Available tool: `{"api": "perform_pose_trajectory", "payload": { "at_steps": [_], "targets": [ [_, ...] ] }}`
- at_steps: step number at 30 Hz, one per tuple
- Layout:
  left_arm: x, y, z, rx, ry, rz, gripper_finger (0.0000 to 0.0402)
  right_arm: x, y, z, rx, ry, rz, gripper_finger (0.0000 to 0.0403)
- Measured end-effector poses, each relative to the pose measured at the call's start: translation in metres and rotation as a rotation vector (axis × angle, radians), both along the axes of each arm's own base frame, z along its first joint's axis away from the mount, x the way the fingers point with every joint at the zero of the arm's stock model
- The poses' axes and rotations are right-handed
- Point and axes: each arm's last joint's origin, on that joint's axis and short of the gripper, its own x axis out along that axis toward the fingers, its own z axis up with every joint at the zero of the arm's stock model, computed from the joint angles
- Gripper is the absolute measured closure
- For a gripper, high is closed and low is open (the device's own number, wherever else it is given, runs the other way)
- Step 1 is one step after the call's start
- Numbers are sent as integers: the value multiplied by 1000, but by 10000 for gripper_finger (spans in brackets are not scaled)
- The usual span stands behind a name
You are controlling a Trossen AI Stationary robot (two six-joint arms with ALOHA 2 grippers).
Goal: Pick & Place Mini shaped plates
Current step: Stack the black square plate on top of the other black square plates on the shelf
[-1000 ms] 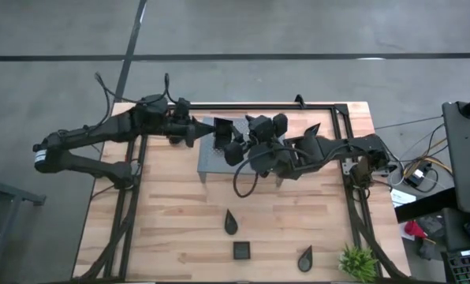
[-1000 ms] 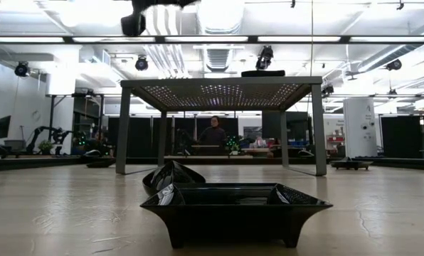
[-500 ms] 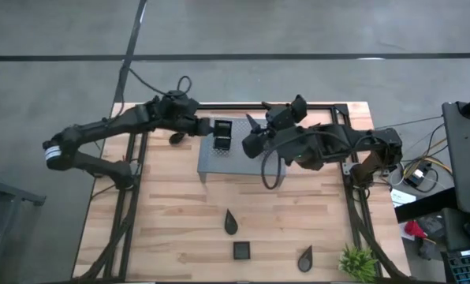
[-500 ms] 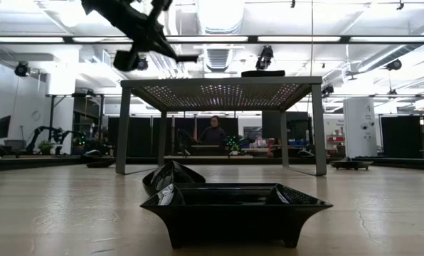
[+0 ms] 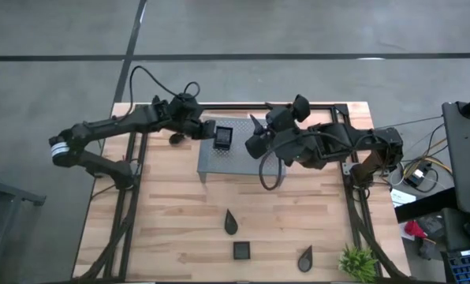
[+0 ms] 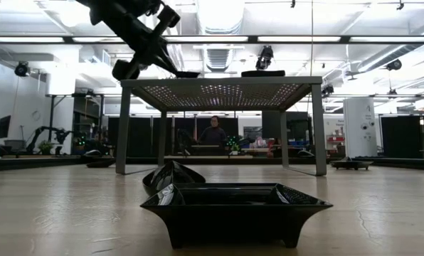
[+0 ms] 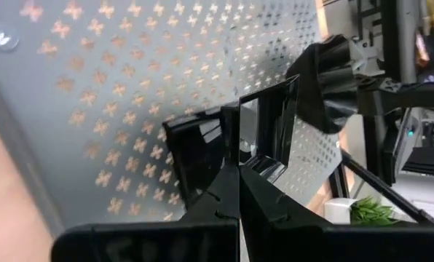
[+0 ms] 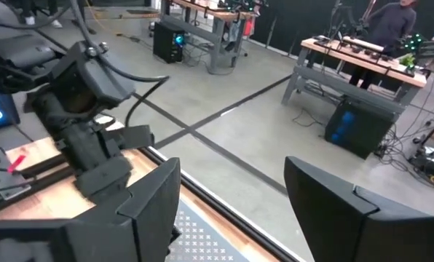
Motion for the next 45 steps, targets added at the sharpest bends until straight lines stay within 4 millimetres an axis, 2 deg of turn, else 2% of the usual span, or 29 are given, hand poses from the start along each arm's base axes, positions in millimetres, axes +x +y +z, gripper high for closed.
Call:
{"api": "perform_pose_trajectory", "payload": {
  "at_steps": [8, 37, 45],
  "targets": [
    [0, 0, -4, -21, 32, 5, 401, 1, -8, 0, -15, 20, -20, 164],
    [3, 1, -14, -72, 48, -19, 401, 1, -9, 1, -22, 24, -18, 158],
    [3, 1, -14, -88, 51, -5, 376, 1, -9, 1, -22, 24, -18, 167]
  ]
}}
